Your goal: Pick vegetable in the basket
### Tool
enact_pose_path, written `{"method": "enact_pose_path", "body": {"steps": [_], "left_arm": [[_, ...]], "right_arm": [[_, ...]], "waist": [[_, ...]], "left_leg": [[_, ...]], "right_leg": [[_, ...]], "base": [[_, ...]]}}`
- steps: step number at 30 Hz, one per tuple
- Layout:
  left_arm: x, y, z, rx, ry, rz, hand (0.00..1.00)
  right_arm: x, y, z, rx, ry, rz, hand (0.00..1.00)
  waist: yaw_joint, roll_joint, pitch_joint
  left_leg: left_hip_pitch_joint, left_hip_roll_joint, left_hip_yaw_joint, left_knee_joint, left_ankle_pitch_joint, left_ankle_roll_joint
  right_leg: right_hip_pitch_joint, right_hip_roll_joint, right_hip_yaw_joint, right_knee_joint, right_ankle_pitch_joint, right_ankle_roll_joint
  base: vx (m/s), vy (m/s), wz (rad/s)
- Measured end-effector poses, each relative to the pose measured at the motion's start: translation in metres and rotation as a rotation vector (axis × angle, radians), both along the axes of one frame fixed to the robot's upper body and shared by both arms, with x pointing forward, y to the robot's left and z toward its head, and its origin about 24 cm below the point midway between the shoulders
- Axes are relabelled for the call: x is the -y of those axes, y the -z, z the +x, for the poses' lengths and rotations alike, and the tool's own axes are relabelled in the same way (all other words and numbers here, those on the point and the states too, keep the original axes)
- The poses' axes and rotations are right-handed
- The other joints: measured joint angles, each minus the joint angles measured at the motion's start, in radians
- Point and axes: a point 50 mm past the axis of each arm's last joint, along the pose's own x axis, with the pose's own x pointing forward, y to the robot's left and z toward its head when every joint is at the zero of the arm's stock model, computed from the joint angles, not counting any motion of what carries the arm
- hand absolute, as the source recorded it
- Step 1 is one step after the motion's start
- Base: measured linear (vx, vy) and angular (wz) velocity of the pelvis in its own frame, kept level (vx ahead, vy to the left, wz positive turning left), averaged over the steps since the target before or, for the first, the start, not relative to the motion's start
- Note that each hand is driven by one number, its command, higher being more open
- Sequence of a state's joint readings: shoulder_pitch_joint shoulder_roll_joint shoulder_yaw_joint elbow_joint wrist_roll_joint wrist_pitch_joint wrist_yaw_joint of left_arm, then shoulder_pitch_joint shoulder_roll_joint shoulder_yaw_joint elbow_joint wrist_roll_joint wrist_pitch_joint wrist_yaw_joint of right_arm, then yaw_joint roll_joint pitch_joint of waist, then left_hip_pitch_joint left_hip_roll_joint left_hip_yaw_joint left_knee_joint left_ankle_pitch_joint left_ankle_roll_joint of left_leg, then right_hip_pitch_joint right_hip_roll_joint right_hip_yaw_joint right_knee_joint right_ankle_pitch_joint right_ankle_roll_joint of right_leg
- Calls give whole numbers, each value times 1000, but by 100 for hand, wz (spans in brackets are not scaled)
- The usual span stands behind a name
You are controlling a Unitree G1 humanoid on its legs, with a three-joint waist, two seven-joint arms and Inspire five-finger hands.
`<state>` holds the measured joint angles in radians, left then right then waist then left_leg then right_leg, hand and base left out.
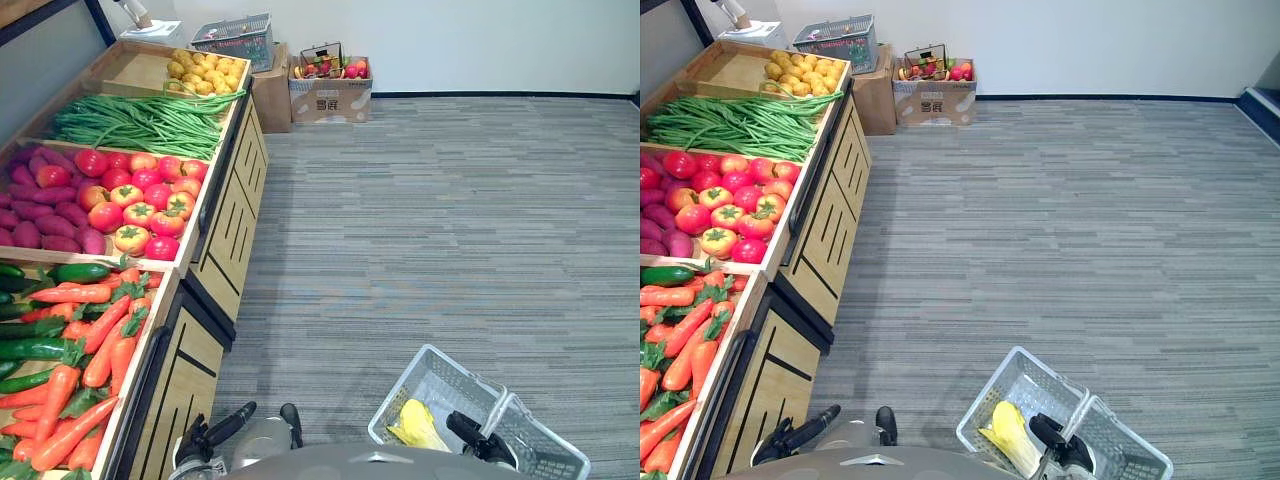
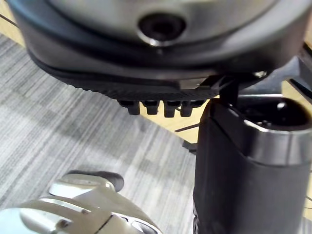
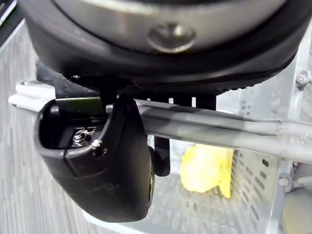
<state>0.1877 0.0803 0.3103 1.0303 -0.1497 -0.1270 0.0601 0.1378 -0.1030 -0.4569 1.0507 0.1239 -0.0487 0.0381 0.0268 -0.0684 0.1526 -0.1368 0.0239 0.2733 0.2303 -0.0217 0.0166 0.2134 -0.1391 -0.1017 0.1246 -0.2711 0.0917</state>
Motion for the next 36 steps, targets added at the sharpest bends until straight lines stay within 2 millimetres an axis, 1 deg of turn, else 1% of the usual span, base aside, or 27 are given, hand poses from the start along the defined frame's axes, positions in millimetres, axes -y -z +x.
{"method": "enact_pose_path", "body": {"steps": [3,4,5,6,7,8,9,10,11,13,16,18,21,22,23,24,25,26,27,28,29,30,31,32,33,34,36], "left_arm": [[-3,-1,-1,-1,-1,8,100],[-3,-1,-3,-2,-5,9,100],[-3,-2,0,12,-3,12,100],[-3,-2,2,18,0,14,100],[-3,-3,3,21,1,15,100],[-4,-3,2,18,1,15,100],[-4,-3,2,17,2,16,100],[-4,-2,-1,10,1,16,100],[-5,-2,-5,0,0,17,100],[-4,-1,-8,-11,0,15,100],[-4,-1,-12,-22,-1,11,100],[-3,0,-14,-28,-4,9,100],[-4,0,-13,-26,-4,12,100],[-2,0,-12,-22,-4,9,100],[0,0,-11,-18,-6,4,100],[0,0,-11,-18,-8,1,100],[2,0,-9,-12,-17,-5,100],[4,1,-9,-8,-42,-10,100],[4,1,-9,-5,-52,-12,100],[3,0,-6,7,-60,-11,100],[2,-1,-3,22,-66,-5,100],[4,-1,-1,24,-67,-12,100],[11,-1,3,38,-70,-33,100],[16,-1,8,58,-69,-45,100],[19,-1,11,67,-70,-51,100],[22,-2,15,81,-74,-56,100],[29,-4,26,111,-68,-71,100]], "right_arm": [[-3,1,1,-4,-6,10,0],[-4,1,1,-4,-9,11,0],[-3,1,0,-10,-8,11,0],[-3,1,0,-14,-8,13,0],[-3,2,0,-21,-15,13,0],[-4,1,4,-13,-19,9,0],[-4,1,5,-10,-21,8,0],[-3,1,5,-3,-22,3,0],[-3,1,5,1,-22,1,0],[-6,1,6,6,-30,4,0],[-9,0,9,25,-35,2,0],[-8,0,8,30,-34,-1,0],[-8,1,2,19,-16,1,0],[-7,1,1,17,-4,2,0],[-8,2,-1,12,7,6,0],[-8,2,-2,12,16,8,0],[-8,2,-4,10,35,11,0],[-7,3,-9,3,48,13,0],[-7,2,-11,2,54,13,0],[-8,3,-17,-2,74,17,0],[-8,3,-25,-15,94,22,0],[-5,3,-26,-22,103,19,0],[1,1,-30,-25,115,0,0],[7,-2,-27,-11,112,-18,0],[9,-3,-24,-3,110,-28,0],[10,-4,-22,6,108,-34,0],[10,-4,-21,8,105,-33,0]], "waist": [[3,-13,-1],[9,-10,-4],[21,-12,-6],[27,-12,-7],[26,-10,-8],[26,-7,-11],[26,-7,-11],[26,-7,-11],[26,-1,-8],[27,-8,-13],[23,-8,-15],[23,-4,-17],[17,3,-20],[12,9,-22],[-1,18,-24],[-5,20,-24],[-5,24,-23],[-5,26,-23],[-6,27,-24],[-6,18,-25],[-4,10,-24],[-6,26,-30],[-7,49,-47],[-3,66,-55],[-5,73,-54],[-8,81,-55],[-5,77,-54]], "left_leg": [[-74,7,-5,118,-78,10],[-101,12,-6,178,-124,15],[-121,16,-2,240,-176,26],[-127,16,0,265,-202,32],[-130,20,0,298,-238,38],[-120,22,-2,306,-255,43],[-108,22,-3,307,-261,42],[-77,21,-10,307,-275,54],[-44,20,-16,306,-287,63],[5,18,-26,303,-307,75],[88,-11,-68,242,-310,77],[134,-21,-97,206,-306,74],[176,-20,-179,164,-298,58],[183,-12,-222,147,-293,47],[181,-2,-270,139,-293,33],[182,2,-290,135,-293,26],[185,11,-333,135,-304,5],[188,21,-374,144,-322,-19],[183,25,-403,157,-336,-32],[176,24,-460,186,-367,-63],[177,23,-514,216,-401,-97],[172,41,-551,227,-411,-110],[147,60,-594,224,-414,-122],[127,74,-620,207,-399,-136],[123,81,-634,192,-388,-141],[118,98,-653,171,-366,-140],[107,118,-653,163,-338,-137]], "right_leg": [[-19,-7,-3,4,-10,22],[-20,-11,-4,12,-19,36],[-21,-18,-3,26,-29,49],[-21,-19,-2,40,-35,61],[-35,-19,4,99,-36,62],[-70,-22,15,204,-30,71],[-93,-23,24,266,-21,83],[-126,-24,31,382,12,77],[-152,-25,37,487,56,69],[-187,-27,45,627,57,79],[-249,-24,15,746,50,70],[-279,-20,0,741,38,51],[-323,13,14,634,22,24],[-346,46,72,545,19,18],[-365,87,164,444,20,19],[-375,102,209,402,22,21],[-395,126,296,338,31,29],[-413,139,350,306,35,34],[-421,143,367,304,39,41],[-419,139,405,296,49,55],[-427,131,383,339,83,53],[-432,144,341,380,59,39],[-460,151,279,434,10,9],[-487,150,233,482,-25,-16],[-491,146,206,497,-39,-30],[-486,136,148,510,-59,-53],[-464,123,69,516,-80,-78]], "base": [[38,129,6],[130,219,-3],[134,199,-7],[176,192,-10],[206,197,-5],[217,203,-1],[224,224,9],[243,191,17],[254,169,21],[231,92,24],[235,47,43],[206,-31,58],[183,-97,81],[197,-178,104],[191,-201,105],[227,-291,106],[205,-318,97],[202,-355,102],[230,-420,120],[259,-479,132],[272,-497,137],[261,-503,137],[283,-566,128],[236,-463,124],[206,-437,122],[127,-315,107],[160,-434,125]]}}
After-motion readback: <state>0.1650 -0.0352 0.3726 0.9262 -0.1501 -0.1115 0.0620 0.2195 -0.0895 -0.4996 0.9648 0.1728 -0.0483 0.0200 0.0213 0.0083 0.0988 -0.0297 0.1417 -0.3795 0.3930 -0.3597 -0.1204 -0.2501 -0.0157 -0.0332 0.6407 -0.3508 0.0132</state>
